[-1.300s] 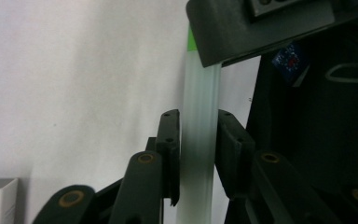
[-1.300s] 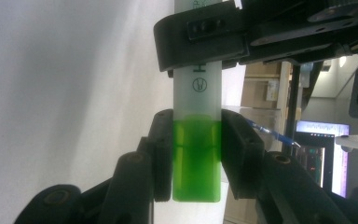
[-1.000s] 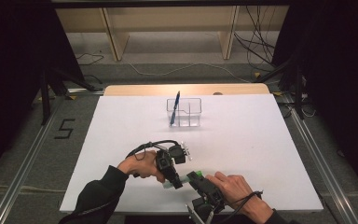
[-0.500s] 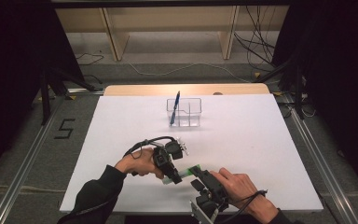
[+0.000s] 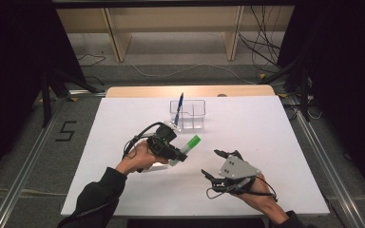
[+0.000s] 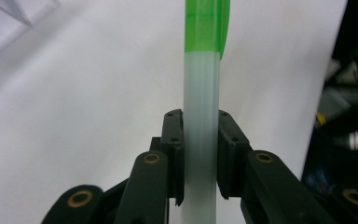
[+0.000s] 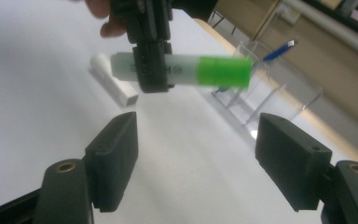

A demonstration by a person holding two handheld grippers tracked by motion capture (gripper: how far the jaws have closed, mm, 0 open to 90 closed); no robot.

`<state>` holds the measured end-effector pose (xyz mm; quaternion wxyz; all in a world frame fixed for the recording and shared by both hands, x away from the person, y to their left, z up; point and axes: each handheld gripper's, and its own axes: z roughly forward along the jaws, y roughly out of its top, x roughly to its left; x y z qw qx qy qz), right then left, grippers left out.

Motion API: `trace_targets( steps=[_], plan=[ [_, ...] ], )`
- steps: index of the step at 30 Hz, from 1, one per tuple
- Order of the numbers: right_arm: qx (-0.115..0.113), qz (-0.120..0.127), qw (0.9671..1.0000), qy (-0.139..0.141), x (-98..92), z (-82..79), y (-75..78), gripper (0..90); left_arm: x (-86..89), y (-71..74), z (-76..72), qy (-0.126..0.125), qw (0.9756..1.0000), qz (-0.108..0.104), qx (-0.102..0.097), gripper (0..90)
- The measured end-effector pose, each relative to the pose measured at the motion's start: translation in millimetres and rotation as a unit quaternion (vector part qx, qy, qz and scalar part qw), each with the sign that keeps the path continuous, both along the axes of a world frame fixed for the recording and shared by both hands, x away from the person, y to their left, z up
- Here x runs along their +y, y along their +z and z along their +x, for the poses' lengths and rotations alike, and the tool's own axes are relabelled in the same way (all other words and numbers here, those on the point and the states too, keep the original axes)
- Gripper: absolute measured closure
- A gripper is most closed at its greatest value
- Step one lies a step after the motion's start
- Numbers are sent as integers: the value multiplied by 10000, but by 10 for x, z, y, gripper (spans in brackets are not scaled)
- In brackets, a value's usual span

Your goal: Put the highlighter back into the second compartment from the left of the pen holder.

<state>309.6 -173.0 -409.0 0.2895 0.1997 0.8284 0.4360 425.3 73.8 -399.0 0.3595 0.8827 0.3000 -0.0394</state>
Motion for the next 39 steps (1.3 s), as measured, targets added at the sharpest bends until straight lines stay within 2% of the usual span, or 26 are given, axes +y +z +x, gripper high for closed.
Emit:
trace_targets(
  steps=[2,4,8,10,11,14,16,17,18,19,20,22,25,27,30,31,32,33,36,38,39],
  plan=[
    [394,427,9983,-90,-77,57,16,295,19,22,16,323,9992,-158,-201,762],
    [597,678,9958,-149,-125,95,24,289,39,38,41,593,9970,-347,-359,762],
    [710,795,9940,-228,-166,106,9,276,85,60,85,1026,9910,-562,-648,761],
    [828,877,9924,-243,-177,107,-7,263,96,65,104,1294,9857,-725,-794,761],
    [878,937,9914,-245,-184,112,-14,255,103,70,119,1379,9839,-784,-825,762],
    [1124,1201,9860,-276,-218,131,-25,233,101,77,171,1618,9774,-930,-990,761],
    [1222,1323,9832,-285,-243,136,-29,221,94,83,207,1703,9748,-975,-1061,761],
    [1259,1364,9821,-313,-255,136,-30,214,81,83,222,1785,9727,-1039,-1057,761],
    [1298,1400,9810,-336,-269,137,-31,210,78,86,246,1793,9723,-1050,-1071,761],
    [1327,1435,9802,-329,-279,137,-35,206,69,87,265,1847,9708,-1077,-1089,761],
    [1346,1431,9799,-351,-288,132,-39,204,58,90,285,1904,9688,-1111,-1134,761],
    [1382,1457,9791,-314,-300,123,-55,201,40,98,333,1970,9669,-1142,-1153,761],
    [1388,1398,9800,-273,-303,101,-75,200,-6,107,417,2083,9634,-1189,-1201,761],
    [1420,1382,9798,-256,-300,85,-84,200,-47,120,463,2192,9595,-1254,-1249,761],
    [1419,1351,9804,-228,-311,76,-93,204,-85,151,545,2277,9561,-1302,-1305,761],
    [1426,1336,9805,-222,-315,73,-95,204,-101,155,571,2335,9537,-1329,-1350,761],
    [1428,1316,9807,-239,-318,70,-99,204,-110,163,595,2366,9524,-1340,-1379,761],
    [1430,1314,9807,-237,-319,69,-103,204,-116,170,620,2378,9518,-1341,-1398,761],
    [1421,1314,9808,-222,-320,65,-107,204,-143,173,689,2484,9477,-1416,-1416,761],
    [1428,1315,9808,-199,-319,63,-112,206,-164,171,728,2503,9473,-1387,-1441,761],
    [1454,1312,9805,-188,-316,60,-112,207,-172,167,746,2529,9461,-1397,-1466,761]
  ],
)
